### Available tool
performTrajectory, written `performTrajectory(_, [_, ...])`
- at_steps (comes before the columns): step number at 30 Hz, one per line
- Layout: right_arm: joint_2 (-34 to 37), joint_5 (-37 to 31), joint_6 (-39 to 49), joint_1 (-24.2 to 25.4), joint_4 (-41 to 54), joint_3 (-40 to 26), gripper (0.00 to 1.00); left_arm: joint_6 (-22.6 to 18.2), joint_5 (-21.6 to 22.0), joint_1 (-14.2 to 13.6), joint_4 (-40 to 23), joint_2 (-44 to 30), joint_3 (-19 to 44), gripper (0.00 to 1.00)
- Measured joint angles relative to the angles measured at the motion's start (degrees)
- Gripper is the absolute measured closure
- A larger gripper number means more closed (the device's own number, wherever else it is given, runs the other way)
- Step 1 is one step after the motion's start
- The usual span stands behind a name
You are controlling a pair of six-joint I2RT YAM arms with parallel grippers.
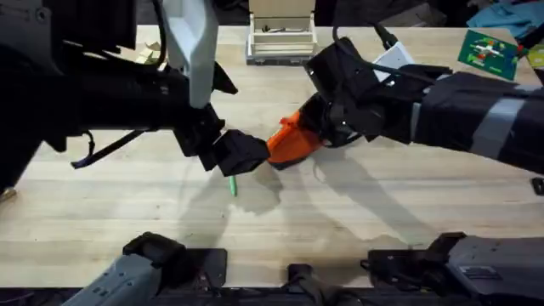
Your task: Unzip the bag, pick up the pens from the table one at a time and place them inside, then zip the bag closed.
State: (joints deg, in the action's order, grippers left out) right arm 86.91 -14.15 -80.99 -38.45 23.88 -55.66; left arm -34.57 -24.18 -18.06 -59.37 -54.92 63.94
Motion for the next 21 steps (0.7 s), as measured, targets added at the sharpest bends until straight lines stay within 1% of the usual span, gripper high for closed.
performTrajectory(2, [0.08, 0.02, -0.02, 0.00, -0.06, 0.00, 0.949, 0.00, 0.00, 0.00, 0.00, 0.00, 0.00, 0.007])
performTrajectory(3, [0.09, 0.02, 0.00, 0.00, -0.11, 0.00, 0.879, 0.00, 0.00, 0.00, 0.00, 0.00, 0.00, 0.008])
performTrajectory(5, [0.09, 0.01, -0.03, 0.00, -0.15, 0.00, 0.608, 0.00, 0.00, 0.00, 0.00, 0.00, 0.00, 0.007])
performTrajectory(6, [0.09, 0.02, -0.04, 0.00, -0.21, 0.00, 0.449, 0.00, 0.00, 0.00, 0.00, 0.00, 0.00, 0.007])
performTrajectory(8, [0.09, 0.07, -0.02, -0.02, -0.31, 0.00, 0.167, 0.00, 0.00, 0.00, -0.01, 0.00, 0.00, 0.007])
performTrajectory(9, [0.09, 0.09, 0.04, -0.06, -0.35, 0.00, 0.054, 0.00, 0.00, 0.00, 0.00, 0.00, 0.00, 0.007])
performTrajectory(10, [0.09, 0.09, 0.20, -0.13, -0.37, 0.00, 0.019, 0.00, 0.00, 0.00, 0.00, 0.00, 0.00, 0.007])
performTrajectory(11, [0.09, 0.09, 0.34, -0.16, -0.37, 0.00, 0.008, 0.00, 0.00, 0.00, 0.00, 0.00, 0.00, 0.007])
performTrajectory(21, [-0.09, 0.14, 3.00, -0.16, -0.52, 0.00, 0.006, 0.00, 0.00, 0.00, 0.00, 0.00, 0.00, 0.007])
